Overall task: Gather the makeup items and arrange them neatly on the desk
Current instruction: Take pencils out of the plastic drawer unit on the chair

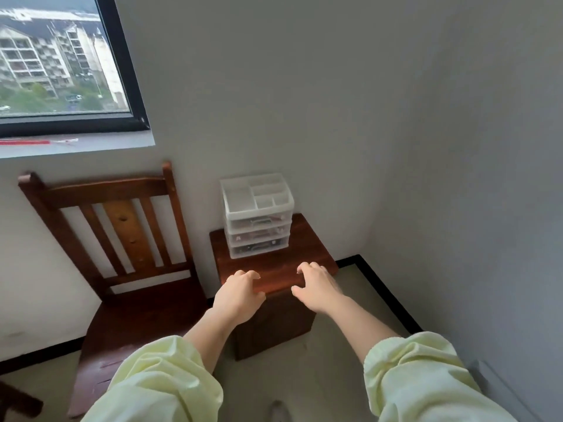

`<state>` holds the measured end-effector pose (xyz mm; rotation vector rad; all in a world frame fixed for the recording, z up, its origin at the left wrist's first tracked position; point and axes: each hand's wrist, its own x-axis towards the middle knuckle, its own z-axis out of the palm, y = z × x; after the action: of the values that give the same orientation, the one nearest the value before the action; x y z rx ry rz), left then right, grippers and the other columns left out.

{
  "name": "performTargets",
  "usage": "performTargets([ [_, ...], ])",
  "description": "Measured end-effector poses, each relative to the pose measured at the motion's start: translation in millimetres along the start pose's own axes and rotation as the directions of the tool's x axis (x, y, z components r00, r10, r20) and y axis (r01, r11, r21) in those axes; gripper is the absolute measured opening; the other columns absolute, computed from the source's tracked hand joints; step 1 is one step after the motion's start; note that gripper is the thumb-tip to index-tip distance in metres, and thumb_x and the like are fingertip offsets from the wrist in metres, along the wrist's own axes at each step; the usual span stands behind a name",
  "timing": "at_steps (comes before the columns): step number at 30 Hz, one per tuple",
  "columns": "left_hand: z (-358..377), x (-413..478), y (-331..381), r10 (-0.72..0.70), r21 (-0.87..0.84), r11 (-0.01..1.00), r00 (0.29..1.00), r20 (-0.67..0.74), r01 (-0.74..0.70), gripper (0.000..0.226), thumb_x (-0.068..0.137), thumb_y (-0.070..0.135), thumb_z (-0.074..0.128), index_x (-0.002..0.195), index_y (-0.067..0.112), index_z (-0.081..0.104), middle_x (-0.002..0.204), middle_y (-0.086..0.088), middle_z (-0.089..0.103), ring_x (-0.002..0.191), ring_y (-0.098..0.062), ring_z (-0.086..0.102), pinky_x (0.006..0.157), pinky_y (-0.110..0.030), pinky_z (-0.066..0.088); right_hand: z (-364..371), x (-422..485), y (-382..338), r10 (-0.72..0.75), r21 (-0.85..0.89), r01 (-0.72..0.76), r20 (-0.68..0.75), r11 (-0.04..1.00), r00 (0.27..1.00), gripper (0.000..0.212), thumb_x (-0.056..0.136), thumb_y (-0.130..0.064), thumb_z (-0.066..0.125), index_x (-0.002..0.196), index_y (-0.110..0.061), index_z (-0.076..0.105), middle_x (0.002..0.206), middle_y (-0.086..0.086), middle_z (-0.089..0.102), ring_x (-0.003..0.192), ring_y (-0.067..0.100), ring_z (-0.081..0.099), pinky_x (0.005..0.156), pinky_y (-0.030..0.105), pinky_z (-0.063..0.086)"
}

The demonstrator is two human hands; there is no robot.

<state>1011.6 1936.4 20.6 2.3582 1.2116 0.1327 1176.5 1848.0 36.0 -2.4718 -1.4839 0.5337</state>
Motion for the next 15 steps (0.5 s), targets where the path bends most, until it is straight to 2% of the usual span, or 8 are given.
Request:
performTargets([
  [6,-14,116,-14,-0.083,-0.065,0.994,0.996,-0.021,0.082,0.048,0.089,0.027,0.052,0.136,0.023,0.050,0.130,-0.001,0.053,0.121,-0.020,0.050,0.095,-0.032,0.047,-15,134,3,0.020,0.093,-0.030,0.106,0.995,0.994,0.045,0.092,-0.033,0.056,0.133,-0.019,0.046,0.135,0.000,0.047,0.124,0.019,0.045,0.096,0.033,0.042],
  [12,-25,189,-38,-0.064,-0.037,0.997,0.995,-0.073,0.062,0.041,0.091,0.024,0.052,0.132,0.019,0.053,0.125,-0.001,0.055,0.115,-0.021,0.050,0.087,-0.029,0.047,6,218,-5,0.071,0.249,-0.122,0.204,0.961,0.976,0.043,0.090,-0.035,0.061,0.127,-0.018,0.050,0.132,0.000,0.052,0.117,0.018,0.053,0.094,0.031,0.046],
  [15,-31,219,-50,-0.017,-0.019,1.000,0.992,-0.127,0.015,0.042,0.092,0.026,0.053,0.133,0.019,0.051,0.129,0.001,0.050,0.116,-0.020,0.051,0.084,-0.031,0.050,15,250,-12,0.114,0.343,-0.193,0.237,0.919,0.965,0.040,0.090,-0.034,0.063,0.124,-0.017,0.052,0.121,-0.001,0.057,0.109,0.017,0.057,0.086,0.027,0.046],
])
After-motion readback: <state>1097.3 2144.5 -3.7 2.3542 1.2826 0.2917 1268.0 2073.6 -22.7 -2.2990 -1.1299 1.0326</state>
